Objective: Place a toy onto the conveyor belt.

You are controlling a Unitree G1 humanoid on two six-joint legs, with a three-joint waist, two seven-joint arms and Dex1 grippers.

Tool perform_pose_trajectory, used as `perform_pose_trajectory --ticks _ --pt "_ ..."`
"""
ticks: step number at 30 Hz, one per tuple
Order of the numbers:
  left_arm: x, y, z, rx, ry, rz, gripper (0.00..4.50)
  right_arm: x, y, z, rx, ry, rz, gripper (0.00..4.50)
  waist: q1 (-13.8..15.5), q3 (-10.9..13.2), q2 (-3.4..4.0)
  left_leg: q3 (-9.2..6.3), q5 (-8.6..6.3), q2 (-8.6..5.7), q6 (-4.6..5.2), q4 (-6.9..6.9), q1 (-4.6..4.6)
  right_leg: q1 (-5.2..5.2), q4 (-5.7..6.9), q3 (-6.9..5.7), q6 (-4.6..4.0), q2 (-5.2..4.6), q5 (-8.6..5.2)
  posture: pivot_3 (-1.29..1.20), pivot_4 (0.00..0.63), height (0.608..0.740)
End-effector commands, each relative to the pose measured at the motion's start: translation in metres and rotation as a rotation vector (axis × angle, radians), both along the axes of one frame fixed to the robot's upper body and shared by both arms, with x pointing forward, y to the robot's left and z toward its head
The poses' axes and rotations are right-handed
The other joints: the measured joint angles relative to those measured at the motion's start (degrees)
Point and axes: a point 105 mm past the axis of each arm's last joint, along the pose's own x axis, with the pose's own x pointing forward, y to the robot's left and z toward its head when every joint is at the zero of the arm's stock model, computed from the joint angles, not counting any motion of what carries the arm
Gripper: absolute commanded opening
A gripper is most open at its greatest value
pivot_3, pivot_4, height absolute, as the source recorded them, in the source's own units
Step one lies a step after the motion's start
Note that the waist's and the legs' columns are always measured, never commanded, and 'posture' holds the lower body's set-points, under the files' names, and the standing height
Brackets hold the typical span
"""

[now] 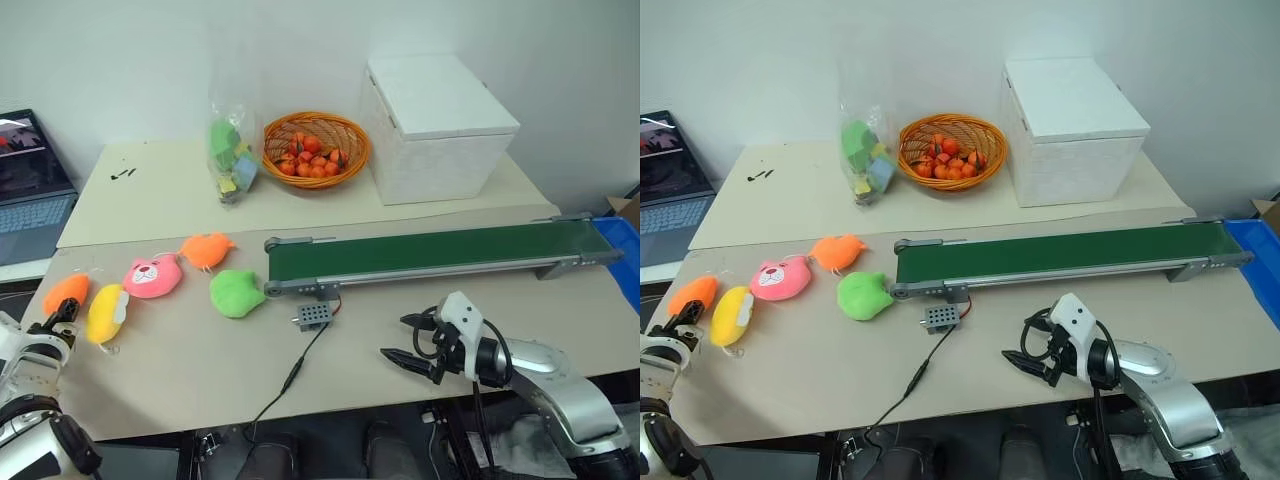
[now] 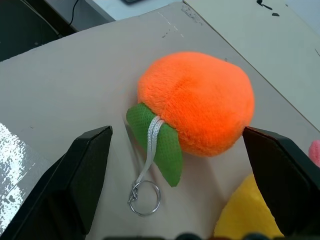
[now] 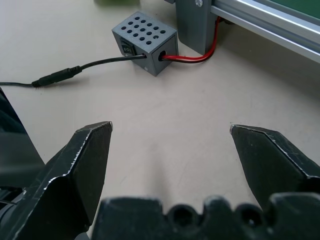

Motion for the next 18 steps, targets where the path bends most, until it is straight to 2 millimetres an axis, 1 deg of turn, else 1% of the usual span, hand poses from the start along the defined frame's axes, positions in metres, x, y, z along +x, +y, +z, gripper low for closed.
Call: perform_pose_trajectory --ticks 1,8,12,16,18 --pt "0.0009 0.009 0.0169 0.05 -0.021 0.008 4.41 0.0005 0.0045 0.0126 0.019 -0.04 0.015 4.43 0.0 0.0 0.0 0.0 0.0 0.0 0.0 0.0 0.0 0.0 0.0 0.0 0.0 0.0 0.0 0.0 0.15 0.74" --pt "0.0022 0.0088 0.0198 0.086 -0.013 -0.009 4.41 0.0003 0.0057 0.0138 0.025 -0.039 0.013 4.43 0.0 0.0 0.0 0.01 0.0 0.0 0.0 0.01 0.0 0.0 0.01 0.0 -0.01 0.0 0.01 0.0 0.15 0.74" --pt "0.0031 0.0076 0.02 0.091 -0.023 -0.015 3.37 -0.0008 0.0057 0.013 0.023 -0.036 0.01 4.5 -0.1 0.0 -0.01 0.01 0.0 0.0 0.0 0.01 0.0 0.0 0.02 0.0 -0.01 0.0 0.01 0.0 0.15 0.74" --pt "0.0038 0.0047 0.0155 0.085 -0.011 -0.023 1.98 -0.0015 0.005 0.0124 0.022 -0.034 0.004 4.5 -0.1 0.0 -0.01 0.02 0.0 0.0 0.0 0.02 0.0 0.0 0.03 0.0 -0.02 0.0 0.01 0.0 0.15 0.74" --pt "0.0051 0.0014 0.0121 0.082 -0.004 -0.037 1.19 -0.0021 0.0053 0.0119 0.022 -0.032 0.003 4.5 -0.1 0.0 -0.01 0.02 0.0 0.0 0.0 0.02 0.0 0.0 0.03 0.0 -0.02 0.0 0.01 0.0 0.15 0.74"
